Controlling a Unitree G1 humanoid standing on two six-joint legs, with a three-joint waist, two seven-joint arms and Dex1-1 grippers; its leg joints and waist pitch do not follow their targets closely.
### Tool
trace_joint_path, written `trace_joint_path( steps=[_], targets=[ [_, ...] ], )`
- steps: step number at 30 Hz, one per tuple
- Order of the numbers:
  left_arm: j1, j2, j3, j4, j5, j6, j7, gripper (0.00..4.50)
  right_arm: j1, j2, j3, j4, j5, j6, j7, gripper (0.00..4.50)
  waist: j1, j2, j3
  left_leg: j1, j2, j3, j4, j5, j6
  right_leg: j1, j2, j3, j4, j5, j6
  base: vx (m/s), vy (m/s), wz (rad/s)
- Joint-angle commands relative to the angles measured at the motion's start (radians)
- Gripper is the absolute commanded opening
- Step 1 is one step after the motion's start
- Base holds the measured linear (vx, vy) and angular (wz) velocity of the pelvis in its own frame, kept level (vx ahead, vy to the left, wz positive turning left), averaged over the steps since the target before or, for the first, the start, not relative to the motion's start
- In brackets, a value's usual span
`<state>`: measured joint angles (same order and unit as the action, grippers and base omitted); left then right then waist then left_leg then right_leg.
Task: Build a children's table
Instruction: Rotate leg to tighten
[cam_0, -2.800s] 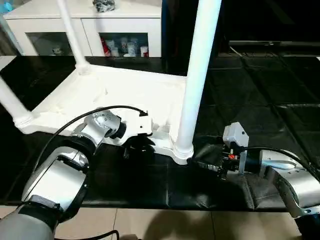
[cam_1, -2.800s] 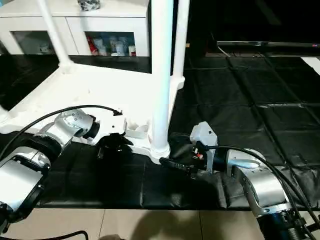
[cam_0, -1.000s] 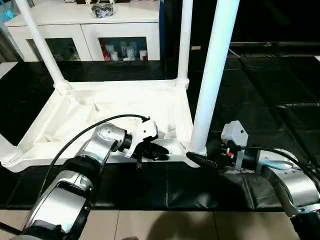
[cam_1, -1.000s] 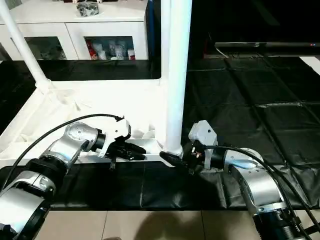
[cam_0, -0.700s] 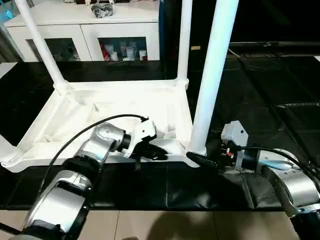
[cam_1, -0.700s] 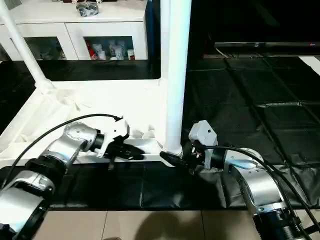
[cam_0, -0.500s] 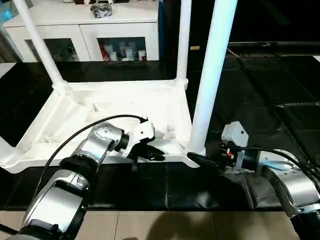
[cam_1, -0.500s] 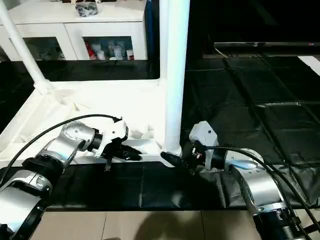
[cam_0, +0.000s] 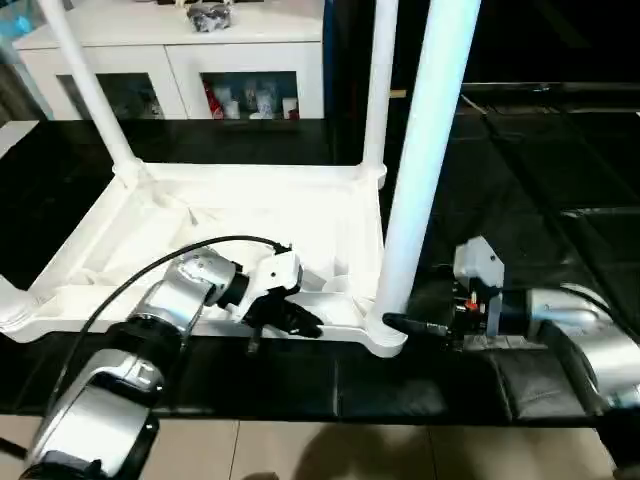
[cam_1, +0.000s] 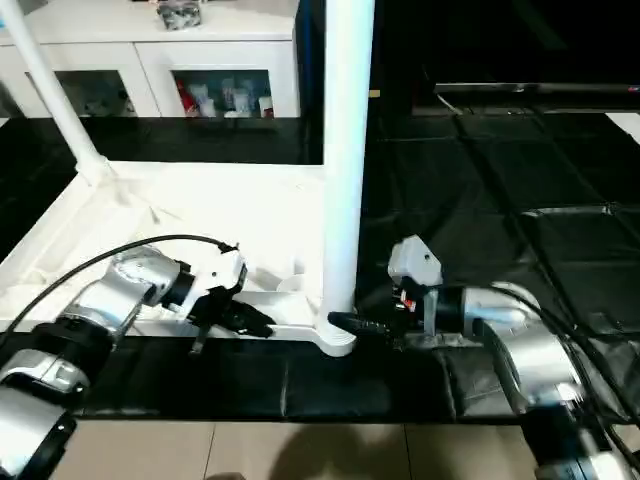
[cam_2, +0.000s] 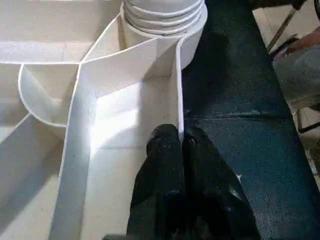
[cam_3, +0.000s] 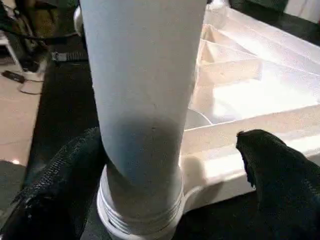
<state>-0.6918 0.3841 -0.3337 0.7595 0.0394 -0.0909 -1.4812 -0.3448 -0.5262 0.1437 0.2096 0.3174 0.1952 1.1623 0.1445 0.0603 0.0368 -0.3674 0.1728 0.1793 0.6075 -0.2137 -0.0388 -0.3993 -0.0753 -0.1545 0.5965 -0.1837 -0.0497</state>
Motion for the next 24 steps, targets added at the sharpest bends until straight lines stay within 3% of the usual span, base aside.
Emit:
trace_joint_path(
  steps=[1,2,3,4,7,10,19,20,24],
  targets=[
    [0.019,0.016,-0.047,-0.043,0.016,-0.017,-0.096,0.02,-0.034,0.003,0.008,0.035,0.014,-0.002,0.038,4.5,0.002,-0.021,-0.068,0.0,0.076,-0.03,-0.06,-0.048,0.125,0.065,-0.11,0.076,-0.069,-0.192,-0.107,0.0,0.0,0.0],
    [0.021,0.02,-0.049,-0.048,0.017,-0.017,-0.098,0.02,-0.038,0.006,0.019,0.041,0.013,-0.008,0.059,4.5,0.003,-0.026,-0.069,0.002,0.077,-0.029,-0.059,-0.051,0.123,0.064,-0.109,0.077,-0.07,-0.203,-0.103,0.0,0.0,0.0],
    [0.024,0.024,-0.051,-0.054,0.018,-0.015,-0.1,0.02,-0.04,0.007,0.026,0.044,0.011,-0.011,0.073,4.5,0.004,-0.022,-0.067,0.002,0.079,-0.03,-0.06,-0.047,0.125,0.063,-0.109,0.079,-0.069,-0.199,-0.105,0.0,0.0,0.0],
    [0.025,0.027,-0.053,-0.058,0.022,-0.018,-0.097,0.0,-0.046,0.009,0.038,0.049,0.011,-0.005,0.095,4.31,0.006,-0.027,-0.069,0.005,0.082,-0.03,-0.059,-0.042,0.127,0.061,-0.109,0.08,-0.067,-0.185,-0.108,0.0,0.0,0.0],
    [0.025,0.033,-0.059,-0.063,0.029,-0.023,-0.087,0.0,-0.072,0.018,0.062,0.084,0.007,0.008,0.137,4.1,0.009,-0.026,-0.068,0.005,0.081,-0.03,-0.06,-0.039,0.126,0.06,-0.11,0.08,-0.064,-0.181,-0.114,0.0,0.0,0.0],
    [0.025,0.034,-0.064,-0.07,0.031,-0.022,-0.075,0.0,-0.1,0.026,0.072,0.132,0.008,0.015,0.174,3.73,0.012,-0.027,-0.068,0.004,0.08,-0.03,-0.06,-0.043,0.117,0.062,-0.112,0.08,-0.065,-0.193,-0.114,0.0,0.0,0.0],
    [0.019,0.035,-0.062,-0.062,0.039,-0.02,-0.051,0.0,-0.133,0.031,0.091,0.186,0.013,0.03,0.248,3.24,0.016,-0.031,-0.072,0.003,0.079,-0.029,-0.057,-0.029,0.12,0.063,-0.11,0.079,-0.06,-0.164,-0.117,0.0,0.0,0.0],
    [0.015,0.034,-0.057,-0.054,0.038,-0.018,-0.045,0.0,-0.138,0.034,0.092,0.189,0.017,0.035,0.255,2.99,0.016,-0.029,-0.071,0.004,0.08,-0.03,-0.058,-0.032,0.119,0.062,-0.11,0.079,-0.062,-0.173,-0.115,0.0,0.0,0.0],
    [0.013,0.034,-0.055,-0.048,0.037,-0.016,-0.044,0.0,-0.145,0.044,0.09,0.206,0.012,0.034,0.268,2.85,0.017,-0.03,-0.07,0.005,0.08,-0.03,-0.058,-0.045,0.111,0.061,-0.11,0.08,-0.065,-0.2,-0.108,0.0,0.0,0.0]
  ],
)
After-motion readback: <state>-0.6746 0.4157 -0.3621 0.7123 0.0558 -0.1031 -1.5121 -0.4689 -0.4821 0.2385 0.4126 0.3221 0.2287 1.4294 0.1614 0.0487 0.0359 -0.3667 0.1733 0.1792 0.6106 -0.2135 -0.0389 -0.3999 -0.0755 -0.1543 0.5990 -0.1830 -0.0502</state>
